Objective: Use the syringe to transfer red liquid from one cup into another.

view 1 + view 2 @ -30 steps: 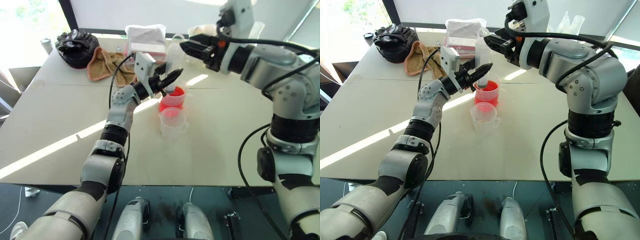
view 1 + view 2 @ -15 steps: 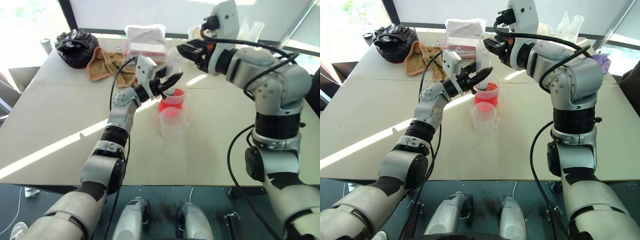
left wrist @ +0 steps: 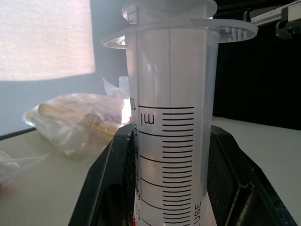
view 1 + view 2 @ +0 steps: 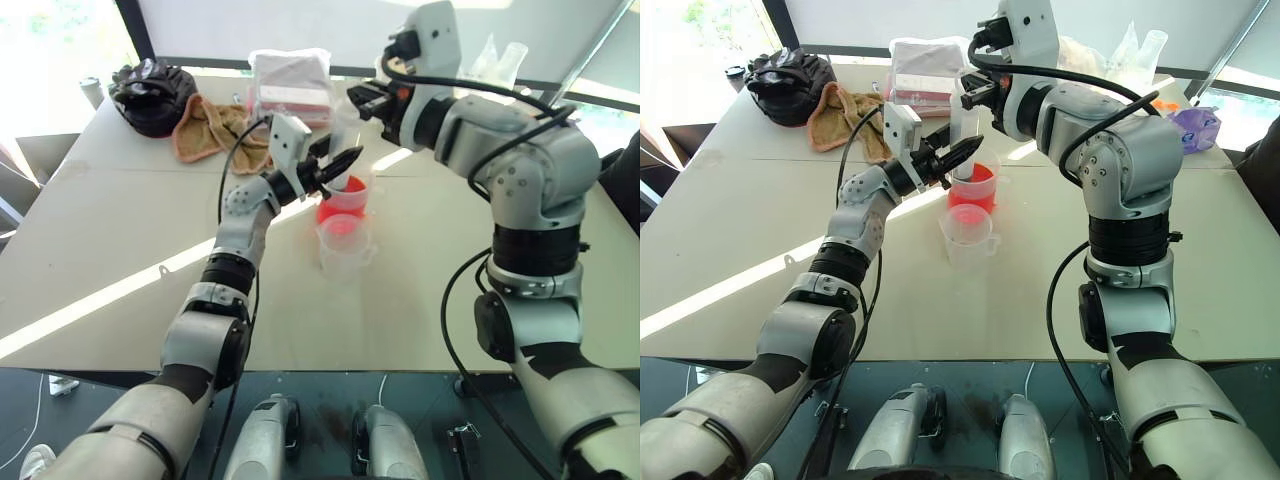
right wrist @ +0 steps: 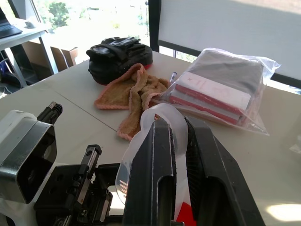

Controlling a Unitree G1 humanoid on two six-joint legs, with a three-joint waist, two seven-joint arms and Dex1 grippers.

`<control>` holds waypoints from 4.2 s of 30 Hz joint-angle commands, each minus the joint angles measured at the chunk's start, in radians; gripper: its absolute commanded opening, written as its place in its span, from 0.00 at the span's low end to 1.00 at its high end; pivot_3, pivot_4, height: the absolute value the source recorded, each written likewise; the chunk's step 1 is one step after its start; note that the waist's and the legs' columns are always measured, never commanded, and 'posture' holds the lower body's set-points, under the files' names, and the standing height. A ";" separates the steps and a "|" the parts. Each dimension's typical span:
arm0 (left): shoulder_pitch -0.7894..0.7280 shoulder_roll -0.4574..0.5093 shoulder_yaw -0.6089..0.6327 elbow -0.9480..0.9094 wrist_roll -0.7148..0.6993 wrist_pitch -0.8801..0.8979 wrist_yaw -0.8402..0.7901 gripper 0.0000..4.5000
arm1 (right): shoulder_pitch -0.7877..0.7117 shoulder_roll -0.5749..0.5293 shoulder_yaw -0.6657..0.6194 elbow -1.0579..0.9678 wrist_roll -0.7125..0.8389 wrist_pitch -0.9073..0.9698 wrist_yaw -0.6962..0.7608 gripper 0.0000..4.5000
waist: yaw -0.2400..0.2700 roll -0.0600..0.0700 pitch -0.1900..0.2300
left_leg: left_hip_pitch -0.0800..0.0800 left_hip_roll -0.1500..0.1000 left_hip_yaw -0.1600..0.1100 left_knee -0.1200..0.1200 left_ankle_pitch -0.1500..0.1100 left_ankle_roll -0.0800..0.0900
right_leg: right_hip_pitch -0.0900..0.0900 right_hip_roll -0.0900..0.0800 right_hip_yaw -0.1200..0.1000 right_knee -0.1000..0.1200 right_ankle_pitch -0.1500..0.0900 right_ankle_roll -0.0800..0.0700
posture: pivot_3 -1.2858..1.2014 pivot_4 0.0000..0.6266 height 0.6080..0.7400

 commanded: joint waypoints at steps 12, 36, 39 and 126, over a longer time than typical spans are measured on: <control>0.006 -0.022 -0.010 0.034 0.016 -0.113 -0.004 0.31 | -0.027 0.016 -0.034 -0.040 -0.021 -0.008 -0.016 0.01 | -0.002 0.000 0.000 | 0.000 0.000 0.000 0.000 0.000 0.000 | 0.000 0.000 0.000 0.000 0.000 0.000 | 0.52 0.24 1.00; 0.038 -0.030 -0.022 0.039 0.026 -0.113 -0.003 0.31 | -0.115 -0.026 -0.092 0.030 -0.032 -0.057 -0.015 0.01 | -0.003 0.000 0.000 | 0.000 0.000 0.000 0.000 0.000 0.000 | 0.000 0.000 0.000 0.000 0.000 0.000 | 0.52 0.24 1.00; 0.038 -0.030 -0.023 0.040 0.026 -0.112 -0.003 0.31 | -0.124 -0.027 -0.101 0.029 -0.030 -0.063 -0.018 0.01 | -0.003 0.000 0.000 | 0.000 0.000 0.000 0.000 0.000 0.000 | 0.000 0.000 0.000 0.000 0.000 0.000 | 0.52 0.24 1.00; -0.085 -0.003 0.049 0.119 -0.033 -0.099 0.032 0.31 | 0.041 -0.088 -0.230 -0.310 0.308 0.178 0.093 0.66 | -0.015 0.000 0.000 | -0.001 0.000 0.000 -0.001 0.000 0.001 | -0.001 0.000 0.000 -0.001 0.000 0.000 | 0.52 0.24 1.00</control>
